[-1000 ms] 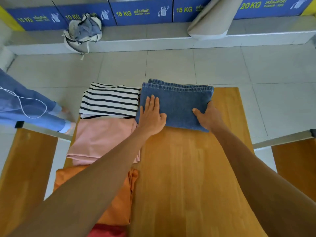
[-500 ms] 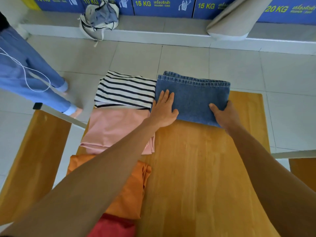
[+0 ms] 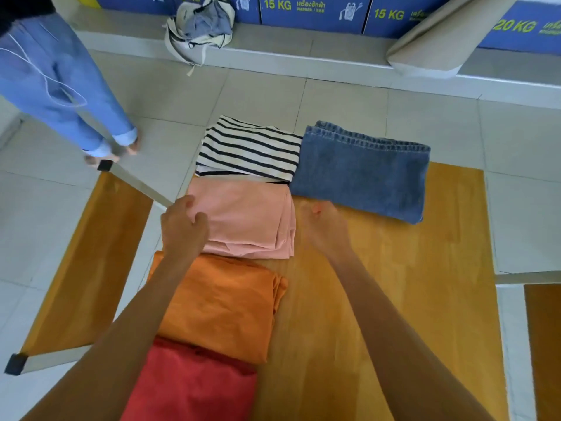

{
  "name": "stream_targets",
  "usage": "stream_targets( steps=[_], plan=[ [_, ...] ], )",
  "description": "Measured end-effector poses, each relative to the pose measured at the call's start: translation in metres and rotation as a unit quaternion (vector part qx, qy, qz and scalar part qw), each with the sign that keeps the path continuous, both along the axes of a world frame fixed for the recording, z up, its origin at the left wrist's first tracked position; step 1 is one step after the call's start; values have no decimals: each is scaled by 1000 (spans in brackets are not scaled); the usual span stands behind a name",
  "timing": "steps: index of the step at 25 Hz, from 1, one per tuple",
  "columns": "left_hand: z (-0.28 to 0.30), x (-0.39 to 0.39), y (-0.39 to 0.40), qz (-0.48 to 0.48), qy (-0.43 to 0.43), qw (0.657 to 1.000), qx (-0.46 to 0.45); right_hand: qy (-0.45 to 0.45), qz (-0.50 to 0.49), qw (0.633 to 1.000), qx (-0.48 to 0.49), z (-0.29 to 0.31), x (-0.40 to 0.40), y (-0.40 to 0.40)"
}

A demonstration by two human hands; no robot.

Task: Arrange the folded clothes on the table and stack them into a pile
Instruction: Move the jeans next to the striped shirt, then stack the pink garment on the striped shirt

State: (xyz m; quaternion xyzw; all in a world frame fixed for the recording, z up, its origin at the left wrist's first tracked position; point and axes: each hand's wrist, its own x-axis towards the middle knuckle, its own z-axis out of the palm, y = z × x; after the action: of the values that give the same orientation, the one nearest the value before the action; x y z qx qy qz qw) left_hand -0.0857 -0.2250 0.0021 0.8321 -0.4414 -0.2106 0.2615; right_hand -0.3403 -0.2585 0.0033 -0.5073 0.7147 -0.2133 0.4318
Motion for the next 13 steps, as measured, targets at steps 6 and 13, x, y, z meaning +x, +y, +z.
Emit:
stream_targets(
  steps=[6, 13],
  plan=[
    [-18, 21, 1, 22, 55, 992, 113, 53, -74, 990, 106, -19, 73, 5],
    [-15, 50, -8, 22, 211, 957, 200, -59, -109, 980, 158, -24, 75, 12]
  ],
)
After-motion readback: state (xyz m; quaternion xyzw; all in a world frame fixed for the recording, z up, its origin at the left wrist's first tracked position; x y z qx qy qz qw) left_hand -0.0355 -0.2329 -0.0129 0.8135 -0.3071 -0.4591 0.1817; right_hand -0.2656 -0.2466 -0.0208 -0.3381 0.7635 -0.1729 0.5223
